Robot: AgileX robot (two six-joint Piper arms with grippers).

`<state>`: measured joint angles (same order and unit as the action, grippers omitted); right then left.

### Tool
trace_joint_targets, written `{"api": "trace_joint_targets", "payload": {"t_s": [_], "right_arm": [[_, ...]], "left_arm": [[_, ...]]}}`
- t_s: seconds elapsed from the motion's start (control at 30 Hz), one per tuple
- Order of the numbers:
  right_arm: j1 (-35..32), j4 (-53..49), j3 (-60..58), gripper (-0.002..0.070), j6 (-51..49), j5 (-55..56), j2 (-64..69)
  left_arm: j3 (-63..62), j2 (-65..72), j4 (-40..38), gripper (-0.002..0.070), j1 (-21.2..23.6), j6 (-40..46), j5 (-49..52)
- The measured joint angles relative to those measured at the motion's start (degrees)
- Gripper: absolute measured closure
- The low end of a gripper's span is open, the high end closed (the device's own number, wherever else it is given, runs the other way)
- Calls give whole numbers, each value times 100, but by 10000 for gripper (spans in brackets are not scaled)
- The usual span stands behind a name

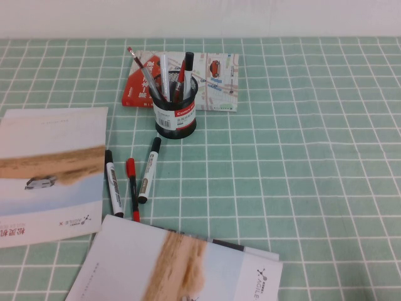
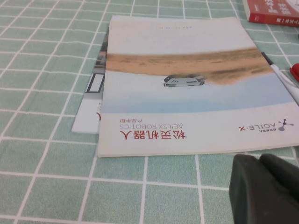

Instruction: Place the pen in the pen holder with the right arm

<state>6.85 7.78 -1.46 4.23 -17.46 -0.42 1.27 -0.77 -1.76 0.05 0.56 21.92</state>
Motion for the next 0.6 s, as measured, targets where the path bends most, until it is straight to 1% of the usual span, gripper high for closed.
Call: {"api": "trace_joint_targets", "payload": {"t_s": [0.3,0.43,0.53,0.6], "right_arm": [[0,861,0,696,0,690,0],[0,1635,0,696,0,856,0],[0,2569,0,696,0,919,0],[0,2862,0,696,0,992,0]], "left_arm": [[0,0,0,679,0,0,0],[0,0,0,679,0,0,0],[0,0,0,679,0,0,0],[0,0,0,679,0,0,0]]}}
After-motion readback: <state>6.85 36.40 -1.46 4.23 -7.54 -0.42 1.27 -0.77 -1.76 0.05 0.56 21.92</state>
